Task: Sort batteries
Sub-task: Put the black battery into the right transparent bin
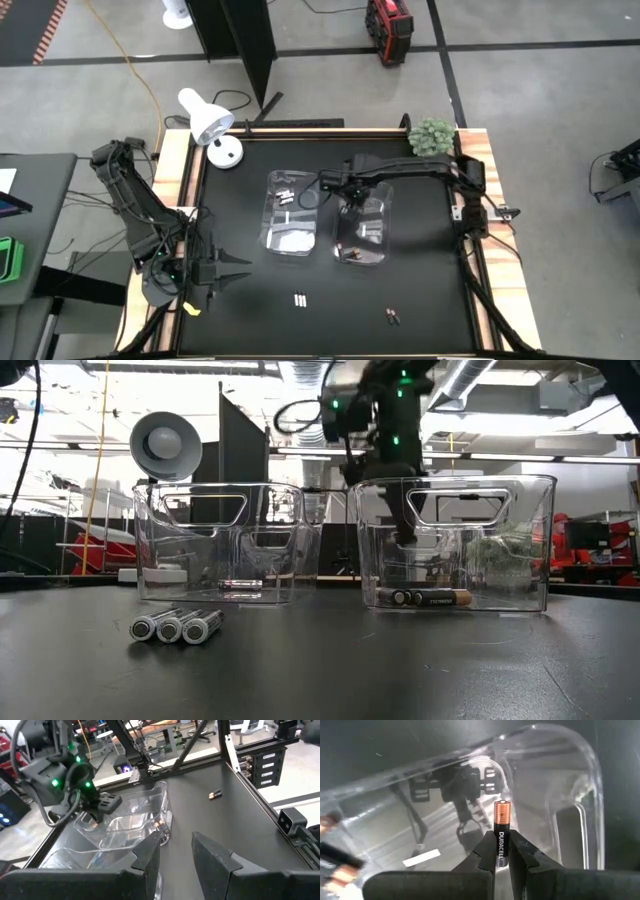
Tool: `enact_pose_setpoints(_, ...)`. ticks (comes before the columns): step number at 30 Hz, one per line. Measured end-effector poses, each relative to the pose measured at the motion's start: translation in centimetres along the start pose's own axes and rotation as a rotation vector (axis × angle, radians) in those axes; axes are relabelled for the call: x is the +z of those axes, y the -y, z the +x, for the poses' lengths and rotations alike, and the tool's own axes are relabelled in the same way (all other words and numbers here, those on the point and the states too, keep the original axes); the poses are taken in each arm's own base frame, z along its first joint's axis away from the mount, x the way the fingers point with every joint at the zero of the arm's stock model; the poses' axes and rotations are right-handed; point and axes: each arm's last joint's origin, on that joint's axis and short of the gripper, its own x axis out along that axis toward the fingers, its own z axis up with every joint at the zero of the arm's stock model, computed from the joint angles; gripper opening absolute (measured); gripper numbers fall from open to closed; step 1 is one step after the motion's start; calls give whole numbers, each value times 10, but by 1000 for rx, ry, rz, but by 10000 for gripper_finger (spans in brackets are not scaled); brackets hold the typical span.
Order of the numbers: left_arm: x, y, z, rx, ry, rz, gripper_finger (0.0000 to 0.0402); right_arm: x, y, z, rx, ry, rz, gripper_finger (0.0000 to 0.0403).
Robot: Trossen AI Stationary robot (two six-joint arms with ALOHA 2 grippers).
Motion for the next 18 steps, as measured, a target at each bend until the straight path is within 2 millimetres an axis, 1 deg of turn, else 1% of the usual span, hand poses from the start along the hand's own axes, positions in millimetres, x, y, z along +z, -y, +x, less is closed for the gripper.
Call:
enact_pose_setpoints(6, 0, 0, 0, 1, 1, 7, 107, 5, 5, 17, 65, 47, -47, 42)
enact_pose_setpoints(10, 0, 0, 0, 3, 2, 18, 107, 7, 3, 22, 87, 83, -73, 42)
enact_pose_setpoints(18, 0, 0, 0, 3, 2, 20, 107, 7, 2, 29, 90, 97, -76, 42)
